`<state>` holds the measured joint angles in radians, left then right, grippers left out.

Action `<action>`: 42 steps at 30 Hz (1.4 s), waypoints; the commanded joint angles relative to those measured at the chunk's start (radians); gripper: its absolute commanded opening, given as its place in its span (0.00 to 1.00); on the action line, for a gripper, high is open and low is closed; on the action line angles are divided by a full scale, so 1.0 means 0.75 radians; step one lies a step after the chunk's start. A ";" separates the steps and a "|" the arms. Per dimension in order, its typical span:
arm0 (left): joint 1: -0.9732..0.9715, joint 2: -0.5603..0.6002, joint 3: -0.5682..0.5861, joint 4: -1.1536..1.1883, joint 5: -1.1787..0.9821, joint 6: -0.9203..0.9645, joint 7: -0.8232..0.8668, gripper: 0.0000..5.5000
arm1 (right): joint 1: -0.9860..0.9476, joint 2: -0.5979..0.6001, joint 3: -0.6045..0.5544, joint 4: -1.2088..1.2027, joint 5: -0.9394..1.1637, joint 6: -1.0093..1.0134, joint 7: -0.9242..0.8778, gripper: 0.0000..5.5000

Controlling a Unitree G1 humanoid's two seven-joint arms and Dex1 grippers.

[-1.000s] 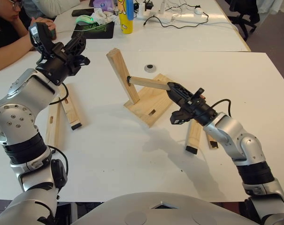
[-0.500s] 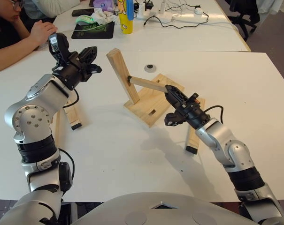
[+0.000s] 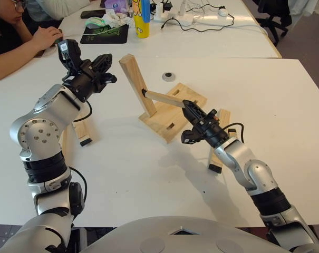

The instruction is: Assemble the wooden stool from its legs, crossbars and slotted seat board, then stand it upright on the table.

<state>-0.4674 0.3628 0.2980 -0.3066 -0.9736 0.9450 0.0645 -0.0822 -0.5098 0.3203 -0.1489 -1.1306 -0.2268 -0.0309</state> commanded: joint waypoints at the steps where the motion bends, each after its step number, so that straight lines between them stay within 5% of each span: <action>1: -0.027 -0.016 -0.025 0.000 -0.001 0.023 -0.015 0.00 | -0.021 0.000 0.021 -0.010 -0.004 0.022 0.041 0.24; 42: -0.047 -0.054 -0.058 -0.067 -0.014 0.088 -0.016 0.00 | -0.099 0.165 0.088 -0.196 0.009 0.228 0.368 0.24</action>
<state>-0.4884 0.3187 0.2553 -0.3506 -0.9794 0.9967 0.0561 -0.1381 -0.3976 0.3798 -0.2705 -1.1279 -0.0675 0.2244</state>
